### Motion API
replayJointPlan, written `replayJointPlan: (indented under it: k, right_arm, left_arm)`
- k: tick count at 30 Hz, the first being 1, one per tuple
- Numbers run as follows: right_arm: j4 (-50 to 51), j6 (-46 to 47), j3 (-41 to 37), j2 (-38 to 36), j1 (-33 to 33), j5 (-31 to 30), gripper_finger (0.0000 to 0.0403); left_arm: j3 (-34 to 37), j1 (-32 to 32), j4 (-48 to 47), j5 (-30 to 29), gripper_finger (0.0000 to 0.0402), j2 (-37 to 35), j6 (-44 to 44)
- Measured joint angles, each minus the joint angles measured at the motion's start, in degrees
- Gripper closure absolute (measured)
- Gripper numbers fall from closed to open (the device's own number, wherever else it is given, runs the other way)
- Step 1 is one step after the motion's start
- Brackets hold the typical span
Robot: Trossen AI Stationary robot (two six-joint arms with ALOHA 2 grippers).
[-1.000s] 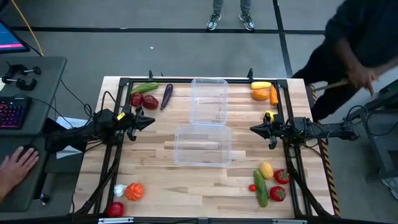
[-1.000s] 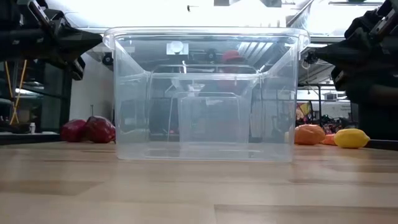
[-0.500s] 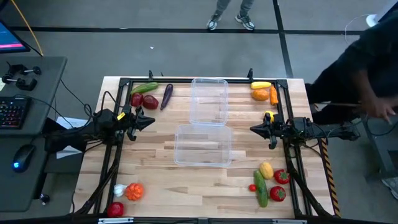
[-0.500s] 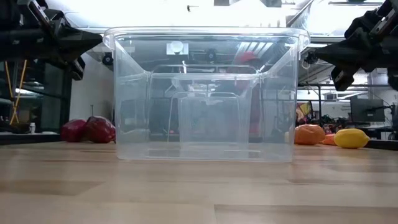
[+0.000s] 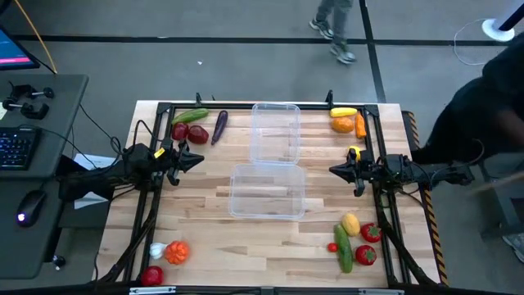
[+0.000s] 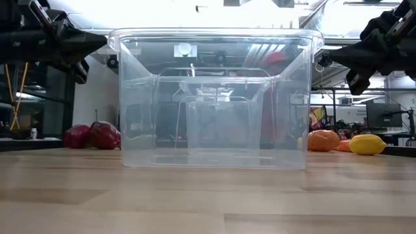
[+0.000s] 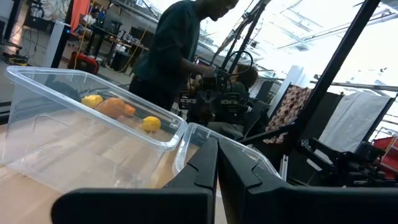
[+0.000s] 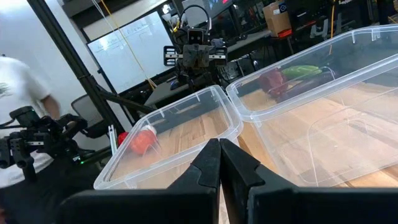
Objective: Sort produce into baskets
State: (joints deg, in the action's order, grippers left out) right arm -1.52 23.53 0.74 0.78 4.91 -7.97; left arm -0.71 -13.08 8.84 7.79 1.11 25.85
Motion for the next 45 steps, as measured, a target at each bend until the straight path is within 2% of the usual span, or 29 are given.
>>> replayJointPlan:
  k: [25,28,31,33,36,40,43,45]
  right_arm:
    - [0.00,0.00,0.00,0.00,0.00,0.00,0.0402]
    - [-0.01,0.00,0.02,0.01,-0.02,0.00,0.0402]
    - [-0.01,-0.01,0.01,0.01,-0.01,0.00,0.0402]
    - [-0.02,-0.02,0.02,0.00,-0.01,0.00,0.0402]
    - [0.00,0.00,0.00,0.02,-0.02,0.00,0.0402]
    - [0.00,-0.01,0.01,-0.07,0.00,0.00,0.0402]
    - [0.00,-0.02,0.02,-0.07,0.00,0.00,0.0402]
    - [0.00,0.00,0.02,-0.07,-0.02,0.00,0.0402]
  left_arm:
    - [0.00,0.00,0.02,-0.01,0.0401,-0.01,0.02]
    - [0.01,0.02,5.80,-4.66,0.0402,0.56,-0.69]
    - [-0.02,-0.02,15.00,-10.64,0.0402,1.00,9.80]
    - [-0.58,-0.01,20.40,-15.81,0.0402,2.20,12.02]
    - [-3.95,-0.02,20.59,-23.02,0.0402,7.08,12.03]
    - [-14.55,-0.06,20.27,-23.35,0.0402,22.33,3.34]
    - [-26.73,-1.52,9.56,-22.57,0.0401,35.65,-3.25]
    - [-36.19,-3.94,-3.78,-22.19,0.0395,43.03,-4.39]
